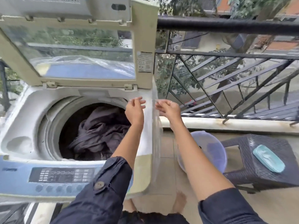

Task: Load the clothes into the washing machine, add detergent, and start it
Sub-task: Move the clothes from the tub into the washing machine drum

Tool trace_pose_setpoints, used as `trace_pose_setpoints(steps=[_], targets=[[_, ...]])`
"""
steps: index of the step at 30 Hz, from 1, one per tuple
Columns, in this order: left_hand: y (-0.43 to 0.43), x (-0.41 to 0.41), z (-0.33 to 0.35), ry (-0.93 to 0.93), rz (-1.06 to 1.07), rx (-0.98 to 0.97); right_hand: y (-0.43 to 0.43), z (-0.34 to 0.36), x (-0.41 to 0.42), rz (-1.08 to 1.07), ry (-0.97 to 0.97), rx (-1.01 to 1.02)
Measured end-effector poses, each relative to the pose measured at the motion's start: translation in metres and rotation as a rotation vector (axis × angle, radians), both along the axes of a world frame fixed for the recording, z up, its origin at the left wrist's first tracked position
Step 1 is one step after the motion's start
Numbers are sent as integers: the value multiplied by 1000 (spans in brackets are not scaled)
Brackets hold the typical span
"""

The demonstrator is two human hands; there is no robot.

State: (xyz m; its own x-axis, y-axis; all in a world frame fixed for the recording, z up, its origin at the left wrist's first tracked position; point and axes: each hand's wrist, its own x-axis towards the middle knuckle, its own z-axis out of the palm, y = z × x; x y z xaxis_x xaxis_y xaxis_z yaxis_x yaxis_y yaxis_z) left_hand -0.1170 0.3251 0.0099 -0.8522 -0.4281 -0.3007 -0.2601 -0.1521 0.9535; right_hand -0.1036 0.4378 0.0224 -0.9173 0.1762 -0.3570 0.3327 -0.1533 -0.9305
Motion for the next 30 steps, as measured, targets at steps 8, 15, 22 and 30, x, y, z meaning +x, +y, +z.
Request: trace_pose_setpoints(steps=[8, 15, 22, 30], targets=[[139, 9, -27, -49, -131, -20, 142, -15, 23, -101, -17, 23], [247, 28, -71, -147, -314, -62, 259, -61, 39, -235, -96, 102], [305, 29, -140, -243, -580, -252, 325, -146, 61, -331, -233, 134], [347, 15, -289, -352, -661, -382, 375, -295, 58, -435, -340, 132]])
